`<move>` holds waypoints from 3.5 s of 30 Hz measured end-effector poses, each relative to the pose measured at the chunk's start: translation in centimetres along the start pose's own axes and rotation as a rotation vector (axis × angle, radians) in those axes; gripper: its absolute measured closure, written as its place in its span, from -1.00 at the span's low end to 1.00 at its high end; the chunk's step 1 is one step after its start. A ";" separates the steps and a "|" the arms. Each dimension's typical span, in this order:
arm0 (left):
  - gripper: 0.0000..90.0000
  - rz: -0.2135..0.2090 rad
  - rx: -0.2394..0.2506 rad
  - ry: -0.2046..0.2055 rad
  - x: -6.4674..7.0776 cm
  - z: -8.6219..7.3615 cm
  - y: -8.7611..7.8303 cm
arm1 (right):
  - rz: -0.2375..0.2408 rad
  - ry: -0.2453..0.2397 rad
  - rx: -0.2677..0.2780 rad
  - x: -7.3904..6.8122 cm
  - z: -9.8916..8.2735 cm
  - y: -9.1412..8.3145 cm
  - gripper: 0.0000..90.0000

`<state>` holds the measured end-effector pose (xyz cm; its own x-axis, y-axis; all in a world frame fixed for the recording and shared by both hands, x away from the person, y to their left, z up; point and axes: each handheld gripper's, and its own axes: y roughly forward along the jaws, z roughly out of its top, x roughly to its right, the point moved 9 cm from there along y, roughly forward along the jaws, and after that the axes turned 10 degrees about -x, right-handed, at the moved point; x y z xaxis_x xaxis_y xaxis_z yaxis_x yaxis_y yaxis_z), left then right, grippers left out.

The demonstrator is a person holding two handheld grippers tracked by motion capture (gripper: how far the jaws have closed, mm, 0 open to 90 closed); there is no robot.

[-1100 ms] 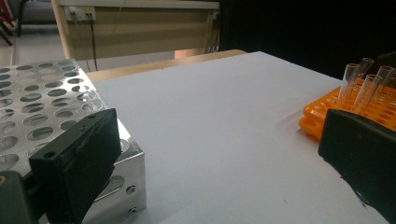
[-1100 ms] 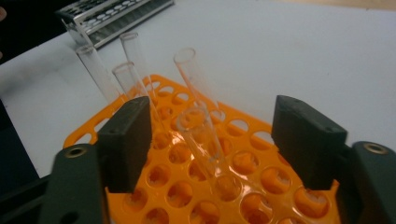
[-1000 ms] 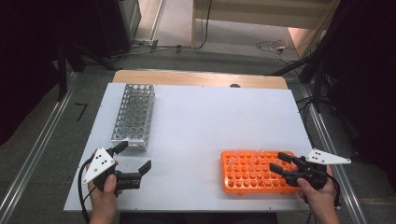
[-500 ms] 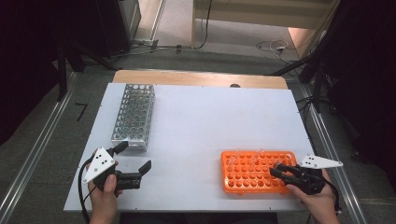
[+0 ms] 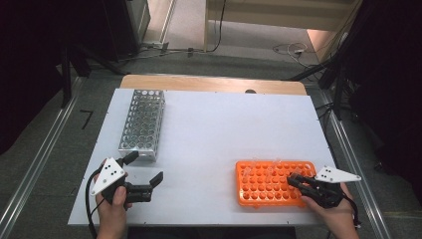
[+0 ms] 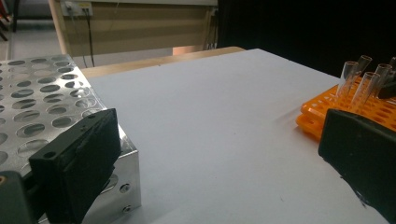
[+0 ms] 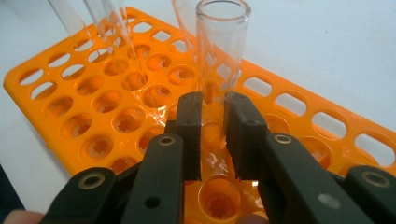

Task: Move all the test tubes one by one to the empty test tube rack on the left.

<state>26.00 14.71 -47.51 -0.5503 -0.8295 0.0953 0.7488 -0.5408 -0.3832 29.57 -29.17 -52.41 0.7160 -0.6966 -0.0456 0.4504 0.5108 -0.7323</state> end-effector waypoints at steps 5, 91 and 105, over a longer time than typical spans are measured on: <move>-1.00 0.000 -0.010 0.009 0.1 -0.1 0.1 | 0.041 0.059 0.004 0.3 0.1 -0.4 0.64; 0.66 -0.399 -0.213 0.133 16.5 2.6 6.0 | 0.334 -0.297 -0.054 -17.9 8.1 4.5 0.62; 0.66 -0.297 -0.159 0.095 12.3 4.0 4.3 | 0.291 -0.184 0.084 -14.4 9.1 1.7 -0.35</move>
<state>23.95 1.57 -44.31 -0.7727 -0.6188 0.1414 0.4881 -0.7217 -0.4908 24.90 -13.72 -46.86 0.9012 -0.4178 -0.1153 0.2505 0.7193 -0.6479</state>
